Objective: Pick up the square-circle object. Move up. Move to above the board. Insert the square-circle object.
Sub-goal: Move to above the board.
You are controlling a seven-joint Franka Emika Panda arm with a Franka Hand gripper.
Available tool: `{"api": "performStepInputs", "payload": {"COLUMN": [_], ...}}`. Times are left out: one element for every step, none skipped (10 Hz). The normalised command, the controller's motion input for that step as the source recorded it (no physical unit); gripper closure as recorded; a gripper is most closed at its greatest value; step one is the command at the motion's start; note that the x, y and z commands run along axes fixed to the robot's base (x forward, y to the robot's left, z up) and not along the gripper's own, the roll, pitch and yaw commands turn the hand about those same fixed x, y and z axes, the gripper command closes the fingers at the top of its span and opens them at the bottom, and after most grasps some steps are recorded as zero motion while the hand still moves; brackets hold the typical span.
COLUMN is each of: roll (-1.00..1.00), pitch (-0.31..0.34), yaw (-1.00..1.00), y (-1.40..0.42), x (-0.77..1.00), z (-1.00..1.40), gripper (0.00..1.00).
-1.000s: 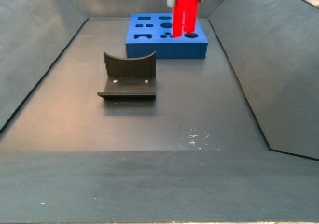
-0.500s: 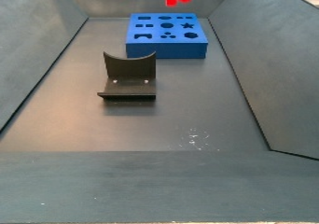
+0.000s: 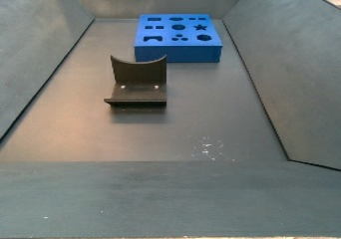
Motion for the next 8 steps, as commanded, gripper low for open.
{"api": "performStepInputs", "payload": {"roll": [0.04,0.03,0.01,-0.01,-0.03,-0.05,-0.03,-0.02], "pitch": [0.068,0.055,0.055,0.058,0.056,0.058,0.063,0.072], "yaw": [-1.0,-1.0,-1.0,-0.85,-0.67,-0.36,-0.17,-0.05], "y": [-1.0,-1.0,-1.0,-1.0,-1.0,-1.0,-1.0,-0.9], "x": [-0.1,-0.11,-0.11,-0.11,-0.11,-0.1,-0.09,-0.05], "z": [0.02,0.03,0.03,0.03,0.03,0.04,0.05,0.04], "gripper": [1.0,1.0,1.0,1.0,1.0,1.0,1.0,1.0]}}
